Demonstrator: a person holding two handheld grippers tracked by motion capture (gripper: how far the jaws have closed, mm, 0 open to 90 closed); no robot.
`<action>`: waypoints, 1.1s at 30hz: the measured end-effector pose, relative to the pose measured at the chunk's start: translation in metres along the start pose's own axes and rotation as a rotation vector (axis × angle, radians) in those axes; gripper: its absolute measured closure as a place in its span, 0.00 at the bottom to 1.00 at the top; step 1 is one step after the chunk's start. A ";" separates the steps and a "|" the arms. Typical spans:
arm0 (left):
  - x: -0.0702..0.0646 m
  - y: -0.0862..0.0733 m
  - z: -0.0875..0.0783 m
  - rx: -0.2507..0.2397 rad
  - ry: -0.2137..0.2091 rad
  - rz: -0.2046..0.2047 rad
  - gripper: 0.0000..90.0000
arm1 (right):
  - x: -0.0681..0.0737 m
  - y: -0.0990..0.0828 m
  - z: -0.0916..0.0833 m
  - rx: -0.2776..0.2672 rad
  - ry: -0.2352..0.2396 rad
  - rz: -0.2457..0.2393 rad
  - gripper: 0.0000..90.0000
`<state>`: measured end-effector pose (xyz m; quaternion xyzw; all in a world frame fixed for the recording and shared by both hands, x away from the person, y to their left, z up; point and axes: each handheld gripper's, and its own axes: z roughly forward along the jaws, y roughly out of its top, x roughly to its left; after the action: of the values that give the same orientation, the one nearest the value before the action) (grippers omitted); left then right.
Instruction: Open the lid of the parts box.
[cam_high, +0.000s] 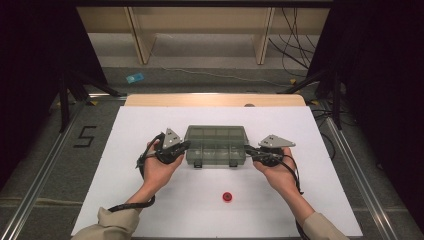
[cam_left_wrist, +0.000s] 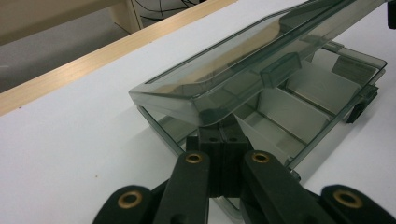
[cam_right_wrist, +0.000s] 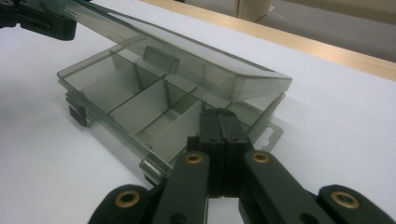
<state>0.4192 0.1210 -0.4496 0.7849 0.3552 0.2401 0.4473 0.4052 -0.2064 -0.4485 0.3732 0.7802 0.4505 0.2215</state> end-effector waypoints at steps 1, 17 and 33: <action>0.000 0.001 0.000 0.000 -0.003 -0.003 1.00 | 0.000 0.000 -0.001 0.001 -0.006 -0.007 1.00; 0.002 0.005 0.000 -0.019 0.010 -0.006 1.00 | -0.001 0.004 0.007 -0.090 -0.134 -0.098 0.64; 0.011 0.002 -0.002 -0.041 0.096 0.050 0.65 | 0.002 0.006 0.017 -0.154 -0.158 -0.149 0.68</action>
<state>0.4253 0.1297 -0.4457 0.7719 0.3515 0.2956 0.4396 0.4176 -0.1934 -0.4518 0.3303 0.7490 0.4607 0.3429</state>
